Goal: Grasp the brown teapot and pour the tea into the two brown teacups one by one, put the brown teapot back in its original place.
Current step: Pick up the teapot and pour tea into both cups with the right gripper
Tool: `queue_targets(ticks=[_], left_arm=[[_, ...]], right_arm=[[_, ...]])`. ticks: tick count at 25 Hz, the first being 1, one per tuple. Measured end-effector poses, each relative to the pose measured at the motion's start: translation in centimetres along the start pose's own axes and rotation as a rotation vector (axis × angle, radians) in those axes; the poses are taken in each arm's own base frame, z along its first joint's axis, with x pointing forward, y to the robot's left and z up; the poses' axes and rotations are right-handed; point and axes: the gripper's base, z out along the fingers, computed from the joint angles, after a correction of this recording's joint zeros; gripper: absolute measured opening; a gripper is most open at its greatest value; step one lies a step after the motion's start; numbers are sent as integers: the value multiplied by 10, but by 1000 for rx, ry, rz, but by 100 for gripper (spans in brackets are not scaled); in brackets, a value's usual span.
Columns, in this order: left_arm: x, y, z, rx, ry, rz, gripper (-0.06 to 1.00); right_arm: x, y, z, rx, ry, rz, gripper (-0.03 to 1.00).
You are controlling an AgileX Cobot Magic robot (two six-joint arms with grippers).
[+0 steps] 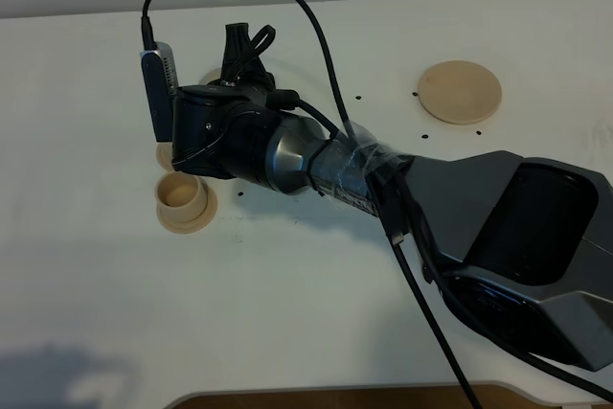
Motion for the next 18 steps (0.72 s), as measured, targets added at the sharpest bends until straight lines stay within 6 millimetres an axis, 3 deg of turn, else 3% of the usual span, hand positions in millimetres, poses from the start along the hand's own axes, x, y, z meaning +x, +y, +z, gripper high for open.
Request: queue_targets(ticks=[18], left_arm=[[0,0,0,0,0,0,55]], right_arm=[[-9,-5,-6,104,-29,-139,12]])
